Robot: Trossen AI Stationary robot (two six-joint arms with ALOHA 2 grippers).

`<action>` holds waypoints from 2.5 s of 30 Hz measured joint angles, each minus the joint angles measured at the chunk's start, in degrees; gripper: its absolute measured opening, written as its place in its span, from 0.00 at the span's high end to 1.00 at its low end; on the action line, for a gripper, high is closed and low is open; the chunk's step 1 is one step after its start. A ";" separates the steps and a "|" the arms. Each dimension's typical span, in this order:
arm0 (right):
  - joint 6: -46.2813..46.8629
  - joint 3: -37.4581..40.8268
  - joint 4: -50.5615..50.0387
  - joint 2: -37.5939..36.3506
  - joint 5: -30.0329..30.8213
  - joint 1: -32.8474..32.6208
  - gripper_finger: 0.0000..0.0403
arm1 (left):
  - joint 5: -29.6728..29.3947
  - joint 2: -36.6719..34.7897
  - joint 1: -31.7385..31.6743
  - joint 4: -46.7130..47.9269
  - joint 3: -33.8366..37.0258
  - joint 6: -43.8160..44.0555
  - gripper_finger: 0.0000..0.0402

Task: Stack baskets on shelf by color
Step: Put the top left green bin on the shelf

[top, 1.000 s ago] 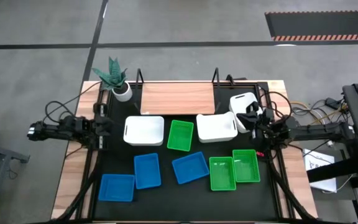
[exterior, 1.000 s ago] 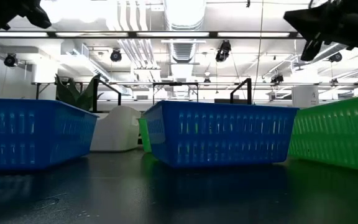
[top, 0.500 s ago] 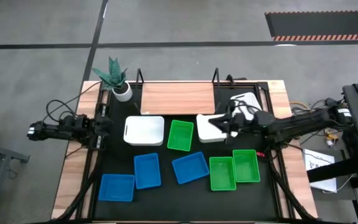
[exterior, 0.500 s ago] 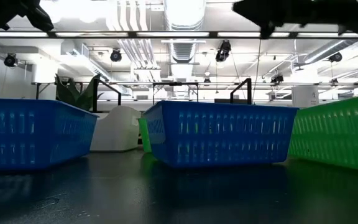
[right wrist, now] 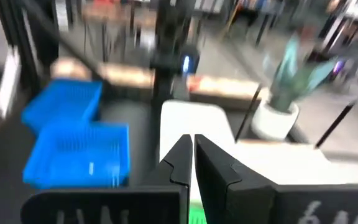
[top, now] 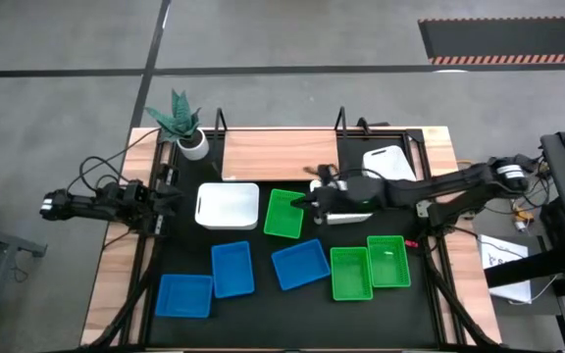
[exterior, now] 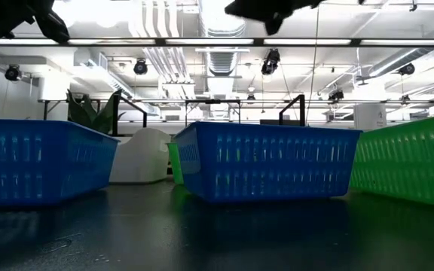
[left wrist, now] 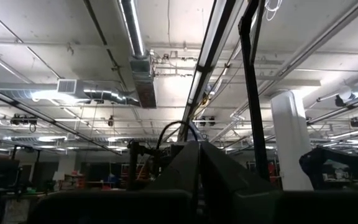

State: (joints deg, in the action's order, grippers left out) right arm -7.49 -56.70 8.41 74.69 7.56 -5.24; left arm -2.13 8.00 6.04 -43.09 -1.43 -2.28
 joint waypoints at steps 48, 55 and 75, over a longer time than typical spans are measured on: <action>16.48 -35.92 -43.52 40.71 -6.04 -0.37 0.67 | -0.30 0.58 -0.02 0.05 0.00 -0.10 1.00; 16.34 -35.92 -43.19 39.36 -5.94 -0.37 0.95 | -0.30 0.58 -0.02 0.07 0.00 -0.09 1.00; 4.61 -54.84 -62.41 33.01 4.93 1.03 0.97 | -0.28 0.60 0.00 0.10 0.00 -0.07 1.00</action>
State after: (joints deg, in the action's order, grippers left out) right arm -2.88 -111.55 -54.00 107.70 12.49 -4.21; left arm -2.41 8.60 6.04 -42.99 -1.43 -2.36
